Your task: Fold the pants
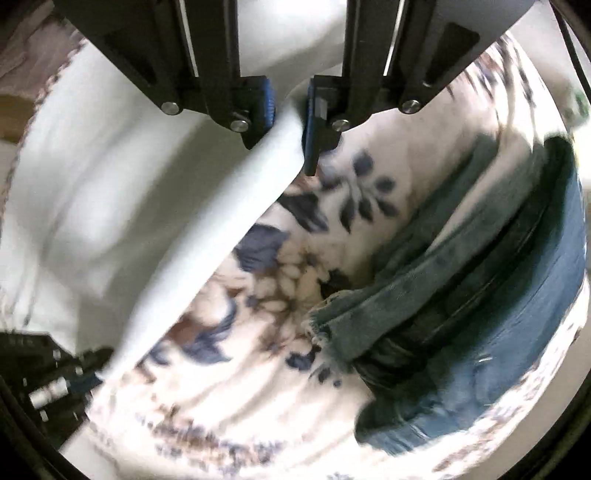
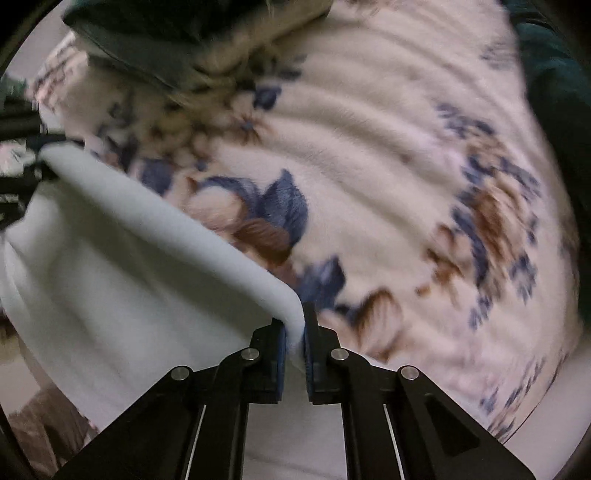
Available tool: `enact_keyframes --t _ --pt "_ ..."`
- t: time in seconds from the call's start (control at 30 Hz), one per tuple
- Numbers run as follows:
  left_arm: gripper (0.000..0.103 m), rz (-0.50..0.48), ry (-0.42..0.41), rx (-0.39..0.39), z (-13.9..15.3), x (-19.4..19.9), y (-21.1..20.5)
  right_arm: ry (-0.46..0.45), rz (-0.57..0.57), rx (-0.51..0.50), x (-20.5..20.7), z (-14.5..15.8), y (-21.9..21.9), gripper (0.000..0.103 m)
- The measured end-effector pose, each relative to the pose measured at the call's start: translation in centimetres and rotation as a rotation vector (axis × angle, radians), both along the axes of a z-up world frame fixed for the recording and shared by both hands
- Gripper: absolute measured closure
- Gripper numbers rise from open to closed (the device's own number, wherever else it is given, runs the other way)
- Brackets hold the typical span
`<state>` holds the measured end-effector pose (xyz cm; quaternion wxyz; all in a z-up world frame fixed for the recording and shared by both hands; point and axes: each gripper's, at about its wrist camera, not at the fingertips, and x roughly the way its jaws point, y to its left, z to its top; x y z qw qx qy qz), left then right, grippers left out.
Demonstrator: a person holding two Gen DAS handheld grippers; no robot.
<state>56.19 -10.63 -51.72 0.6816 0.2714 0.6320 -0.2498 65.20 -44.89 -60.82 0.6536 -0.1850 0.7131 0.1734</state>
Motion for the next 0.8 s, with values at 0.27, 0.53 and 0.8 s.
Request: enact_keyframes --t 0.27,0.53,0.8 --pt "0.093 0.293 0.085 -0.169 4.3 -14.9 1.3 -0.149 -0.077 -0.028 -18.6 6.6 4.5 0.095" --pt "0.093 0.42 0.241 -0.165 -4.6 -24.3 2.8 0.019 -0.106 -0.148 -33.9 -1.9 7.2 0.095" --pt "0.081 0.494 0.161 -0.258 -1.0 -24.8 3.7 0.044 -0.257 -0.099 -35.8 -3.5 7.0 0.013"
